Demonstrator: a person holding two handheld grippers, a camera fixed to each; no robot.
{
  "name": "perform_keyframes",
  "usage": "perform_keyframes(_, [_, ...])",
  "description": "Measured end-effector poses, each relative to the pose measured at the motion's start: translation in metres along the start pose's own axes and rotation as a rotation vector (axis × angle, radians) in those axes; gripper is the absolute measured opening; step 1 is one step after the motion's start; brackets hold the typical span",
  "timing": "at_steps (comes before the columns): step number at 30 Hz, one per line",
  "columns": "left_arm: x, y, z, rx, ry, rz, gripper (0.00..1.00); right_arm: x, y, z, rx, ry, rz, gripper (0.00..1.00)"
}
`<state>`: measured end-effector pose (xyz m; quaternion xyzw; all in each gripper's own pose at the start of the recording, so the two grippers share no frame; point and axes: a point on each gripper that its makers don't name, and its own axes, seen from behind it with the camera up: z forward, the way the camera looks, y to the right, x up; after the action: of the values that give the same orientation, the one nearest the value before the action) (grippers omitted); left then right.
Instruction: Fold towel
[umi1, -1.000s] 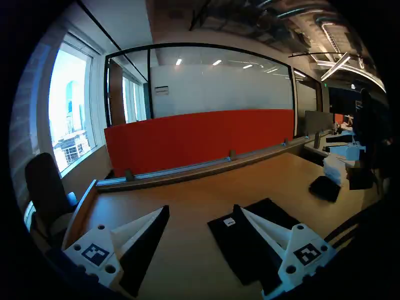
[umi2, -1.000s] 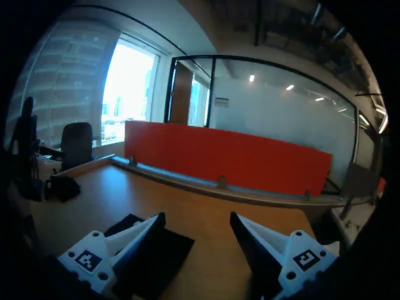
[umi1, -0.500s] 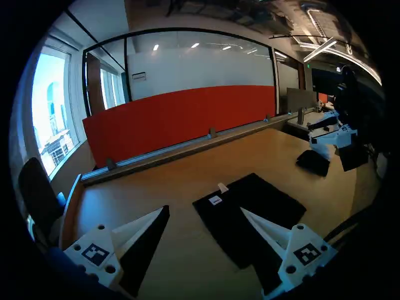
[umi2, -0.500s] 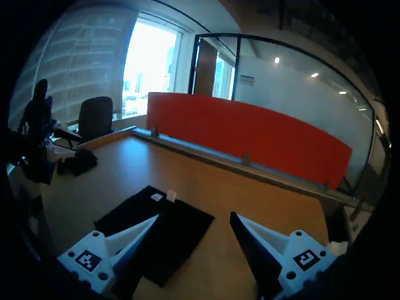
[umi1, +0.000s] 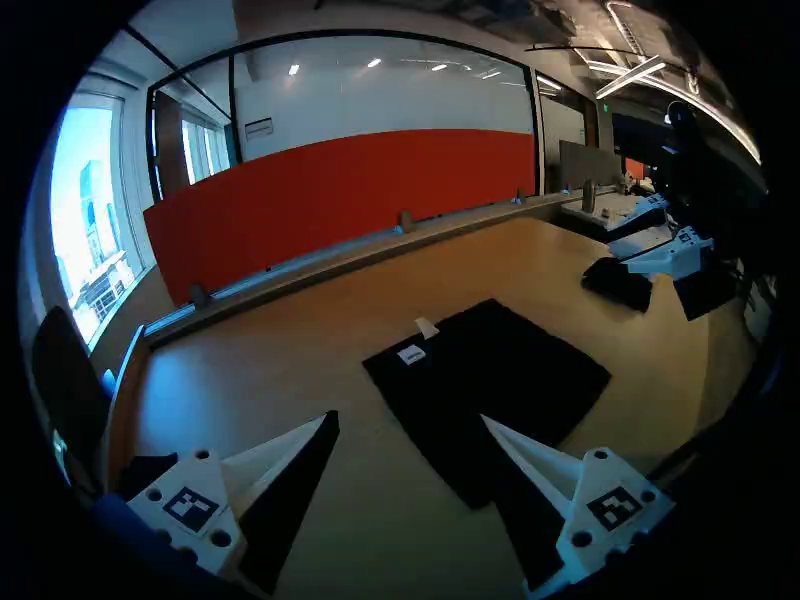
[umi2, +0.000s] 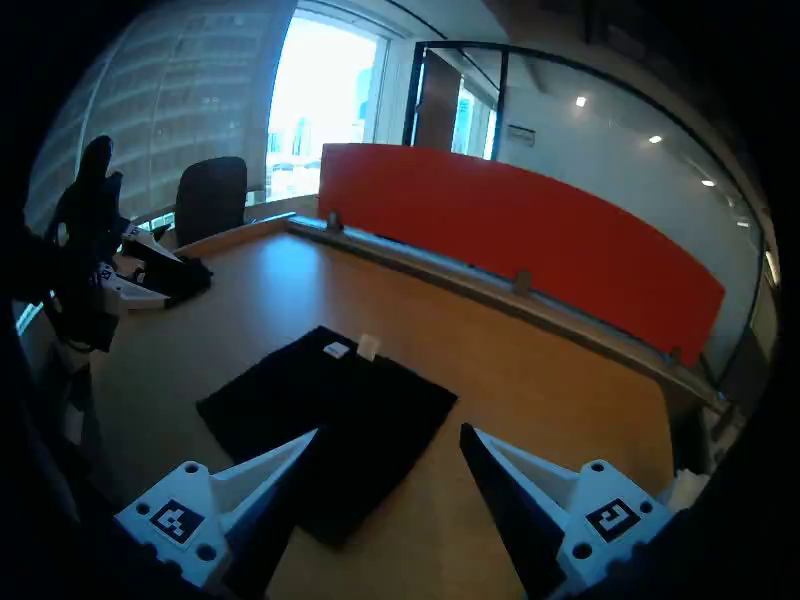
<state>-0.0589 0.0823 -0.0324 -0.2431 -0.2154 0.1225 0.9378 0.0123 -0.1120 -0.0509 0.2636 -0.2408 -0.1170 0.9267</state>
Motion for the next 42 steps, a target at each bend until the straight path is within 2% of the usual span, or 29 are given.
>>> perform_keyframes(9, [-0.030,0.020,0.016,-0.046,-0.062,-0.006,0.94,-0.030,-0.016,0.015,0.037,-0.046,-0.011,1.00])
perform_keyframes(18, [-0.059,0.039,0.033,-0.089,-0.127,0.020,0.94,-0.064,-0.027,0.027,0.063,-0.104,-0.017,1.00])
perform_keyframes(42, [-0.123,0.068,0.061,-0.172,-0.273,0.044,0.94,-0.137,-0.049,0.040,0.124,-0.244,-0.030,1.00])
